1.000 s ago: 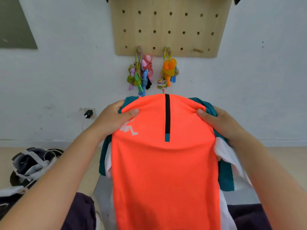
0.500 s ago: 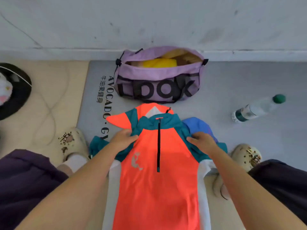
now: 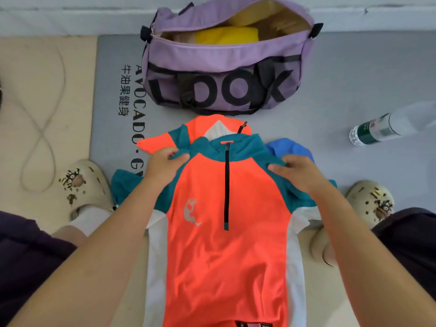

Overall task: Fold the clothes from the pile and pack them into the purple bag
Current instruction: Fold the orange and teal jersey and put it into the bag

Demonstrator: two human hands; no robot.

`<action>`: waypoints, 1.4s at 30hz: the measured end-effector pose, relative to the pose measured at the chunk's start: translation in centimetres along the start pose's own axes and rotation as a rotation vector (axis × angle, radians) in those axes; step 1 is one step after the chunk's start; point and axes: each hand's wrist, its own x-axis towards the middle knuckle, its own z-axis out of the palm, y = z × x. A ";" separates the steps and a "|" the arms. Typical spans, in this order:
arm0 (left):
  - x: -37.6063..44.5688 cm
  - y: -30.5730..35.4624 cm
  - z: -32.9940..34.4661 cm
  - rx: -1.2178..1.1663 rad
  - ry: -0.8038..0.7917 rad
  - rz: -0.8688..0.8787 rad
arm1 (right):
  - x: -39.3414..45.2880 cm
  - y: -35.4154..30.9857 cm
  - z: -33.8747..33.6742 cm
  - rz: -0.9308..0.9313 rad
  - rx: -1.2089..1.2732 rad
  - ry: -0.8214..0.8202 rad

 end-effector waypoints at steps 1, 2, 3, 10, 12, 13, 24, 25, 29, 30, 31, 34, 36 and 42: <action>0.0 0.8 -0.5 -0.054 0.061 0.043 | -0.1 -0.4 -0.7 -0.028 0.110 0.042; 0.1 1.6 -0.9 -0.079 0.138 0.079 | 0.0 -0.9 -1.3 -0.053 0.219 0.095; 0.2 2.4 -1.1 -0.079 0.217 0.107 | 0.2 -1.5 -1.9 -0.079 0.286 0.154; -2.0 4.4 2.6 0.501 0.198 0.430 | 3.2 -0.7 -1.4 0.006 -0.135 0.095; -4.2 3.8 5.6 0.640 -0.012 0.565 | 3.2 0.7 -1.0 0.047 -0.338 0.055; -5.2 3.3 7.0 0.695 -0.118 0.562 | 3.2 1.2 -0.8 0.060 -0.425 0.051; -6.2 1.2 10.8 0.767 -0.310 0.279 | 2.3 3.6 -6.4 -0.020 -0.467 0.775; -6.2 1.2 10.9 0.776 -0.309 0.275 | 2.0 3.7 -6.5 0.003 -0.430 0.840; -6.3 1.2 11.5 0.820 -0.306 0.244 | 0.6 3.3 -3.2 -0.265 -0.333 0.597; -6.3 1.3 11.6 0.829 -0.307 0.237 | 0.2 3.1 -1.8 -0.360 -0.365 0.476; -6.3 1.2 11.5 0.832 -0.309 0.231 | -0.1 3.0 -0.4 -0.430 -0.415 0.351; -6.0 1.2 11.1 0.813 -0.329 0.225 | -0.1 4.5 1.9 -0.346 -0.590 0.117; -5.9 1.3 10.8 0.798 -0.359 0.218 | 0.3 6.1 1.4 0.015 -0.549 0.173; -4.9 1.5 9.5 0.575 -0.310 0.243 | -0.5 3.1 2.6 0.076 -0.490 0.500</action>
